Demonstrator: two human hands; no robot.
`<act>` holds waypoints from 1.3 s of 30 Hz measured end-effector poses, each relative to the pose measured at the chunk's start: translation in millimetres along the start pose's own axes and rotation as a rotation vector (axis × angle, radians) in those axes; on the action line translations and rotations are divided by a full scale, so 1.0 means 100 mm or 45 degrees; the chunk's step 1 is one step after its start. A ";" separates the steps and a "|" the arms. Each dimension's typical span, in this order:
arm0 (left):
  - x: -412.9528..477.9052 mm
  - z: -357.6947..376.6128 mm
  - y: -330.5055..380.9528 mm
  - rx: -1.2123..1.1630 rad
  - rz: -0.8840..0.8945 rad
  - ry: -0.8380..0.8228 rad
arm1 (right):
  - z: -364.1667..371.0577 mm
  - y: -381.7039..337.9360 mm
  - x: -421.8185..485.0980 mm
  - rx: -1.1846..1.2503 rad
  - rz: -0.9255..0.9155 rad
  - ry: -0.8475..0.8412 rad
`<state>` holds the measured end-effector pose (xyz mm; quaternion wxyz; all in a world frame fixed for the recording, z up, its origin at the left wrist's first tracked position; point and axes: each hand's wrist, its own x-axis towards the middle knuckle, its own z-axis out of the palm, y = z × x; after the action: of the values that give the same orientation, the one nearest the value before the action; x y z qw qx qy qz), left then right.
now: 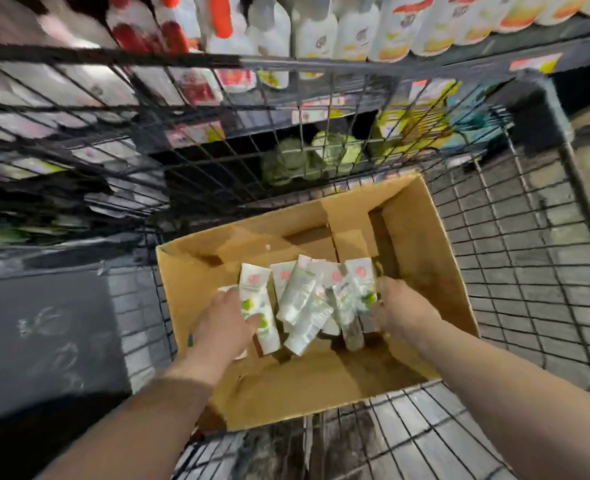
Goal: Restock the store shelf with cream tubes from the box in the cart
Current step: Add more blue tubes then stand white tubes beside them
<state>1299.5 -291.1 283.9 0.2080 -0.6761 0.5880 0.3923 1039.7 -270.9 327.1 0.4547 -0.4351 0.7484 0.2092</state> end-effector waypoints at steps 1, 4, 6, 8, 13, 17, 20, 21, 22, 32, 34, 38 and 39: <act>0.06 0.05 -0.01 -0.021 -0.026 0.015 | 0.05 0.00 0.06 0.021 0.005 0.007; 0.17 0.18 0.00 -0.088 -0.112 0.024 | 0.18 0.02 0.21 0.101 0.029 0.059; 0.21 0.23 0.01 -0.151 -0.156 0.045 | 0.25 0.03 0.27 0.141 0.054 0.099; 0.25 0.27 0.00 -0.196 -0.181 0.063 | 0.29 0.04 0.32 0.214 0.077 0.124; 0.31 0.30 -0.03 -0.384 -0.304 0.042 | 0.29 0.05 0.39 0.387 0.145 0.170; 0.29 0.29 -0.05 -0.467 -0.329 0.043 | 0.28 0.06 0.38 0.306 0.154 0.143; 0.18 0.24 -0.06 -0.535 -0.348 0.074 | 0.25 0.04 0.28 0.373 0.121 0.160; 0.11 0.20 -0.05 -0.562 -0.350 0.088 | 0.23 0.03 0.22 0.410 0.097 0.169; 0.04 0.15 -0.04 -0.593 -0.346 0.100 | 0.18 0.01 0.14 0.433 0.069 0.179; -1.06 -0.70 0.27 -0.864 -0.208 0.373 | -0.62 -0.46 -0.89 0.471 -0.305 0.299; -1.32 -0.89 0.32 -0.952 -0.187 0.426 | -0.78 -0.58 -1.13 0.466 -0.401 0.314; -1.92 -1.28 0.34 -1.026 -0.163 0.589 | -1.03 -0.87 -1.67 0.404 -0.636 0.337; -2.07 -1.37 0.33 -1.043 -0.153 0.641 | -1.08 -0.95 -1.80 0.387 -0.690 0.347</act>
<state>1306.8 -269.2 533.0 -0.2019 -0.8092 0.3769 0.4030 1103.3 -315.8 544.4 0.4491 -0.5696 0.6820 -0.0933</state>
